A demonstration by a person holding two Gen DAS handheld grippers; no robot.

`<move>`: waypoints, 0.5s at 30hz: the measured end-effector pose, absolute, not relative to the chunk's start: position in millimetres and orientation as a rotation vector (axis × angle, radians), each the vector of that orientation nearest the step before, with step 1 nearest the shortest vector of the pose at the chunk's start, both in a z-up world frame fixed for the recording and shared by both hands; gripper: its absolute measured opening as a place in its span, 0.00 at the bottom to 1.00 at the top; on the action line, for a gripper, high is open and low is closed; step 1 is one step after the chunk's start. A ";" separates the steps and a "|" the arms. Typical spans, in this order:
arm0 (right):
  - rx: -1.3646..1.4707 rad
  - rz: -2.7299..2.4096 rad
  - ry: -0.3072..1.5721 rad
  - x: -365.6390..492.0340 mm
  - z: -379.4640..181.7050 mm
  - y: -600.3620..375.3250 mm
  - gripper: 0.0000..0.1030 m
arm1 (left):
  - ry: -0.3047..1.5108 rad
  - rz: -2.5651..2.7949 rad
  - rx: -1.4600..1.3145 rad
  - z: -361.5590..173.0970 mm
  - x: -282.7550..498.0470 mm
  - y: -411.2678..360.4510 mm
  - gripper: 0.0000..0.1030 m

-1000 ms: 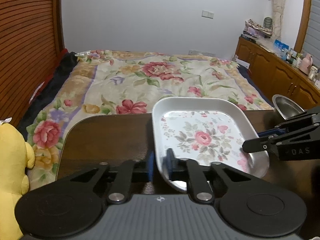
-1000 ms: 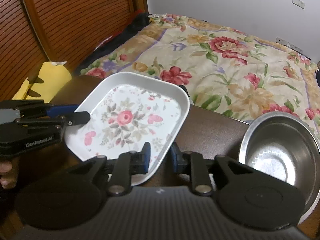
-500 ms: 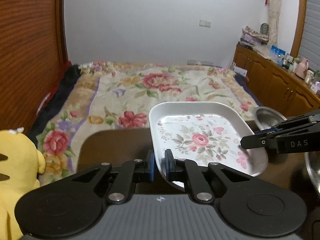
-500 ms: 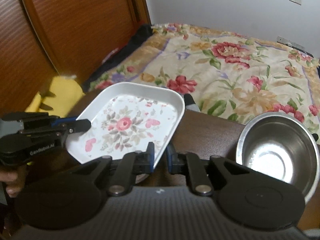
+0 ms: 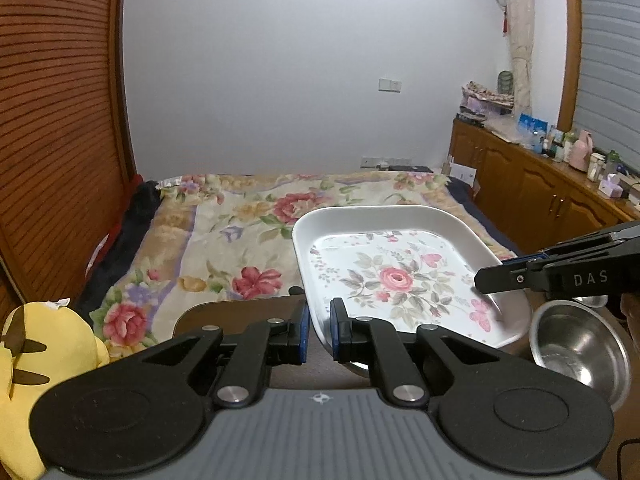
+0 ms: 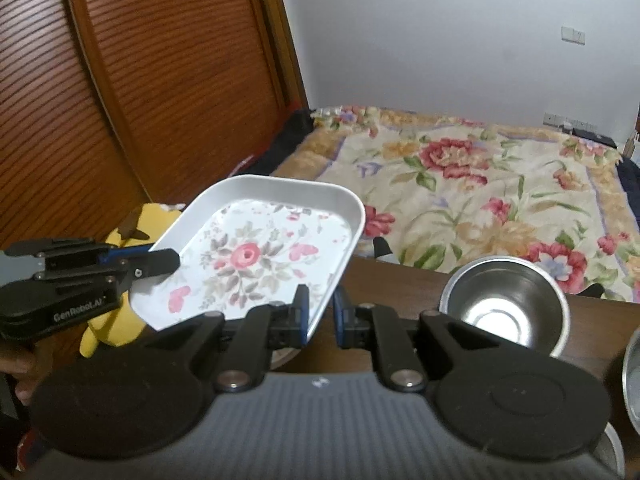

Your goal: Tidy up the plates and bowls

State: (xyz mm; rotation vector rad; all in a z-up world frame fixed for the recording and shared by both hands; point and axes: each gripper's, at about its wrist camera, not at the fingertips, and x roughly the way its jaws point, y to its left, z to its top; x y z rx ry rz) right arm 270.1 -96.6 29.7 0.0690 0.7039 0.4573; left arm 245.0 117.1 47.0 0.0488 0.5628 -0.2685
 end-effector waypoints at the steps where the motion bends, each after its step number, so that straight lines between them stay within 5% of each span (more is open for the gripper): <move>1: 0.075 0.457 0.698 265.8 31.0 -99.7 0.14 | 0.560 -0.273 0.048 47.7 240.1 115.4 0.12; 15: 0.093 0.448 0.662 217.8 34.0 -125.0 0.13 | 0.533 -0.308 0.048 56.9 187.2 100.7 0.12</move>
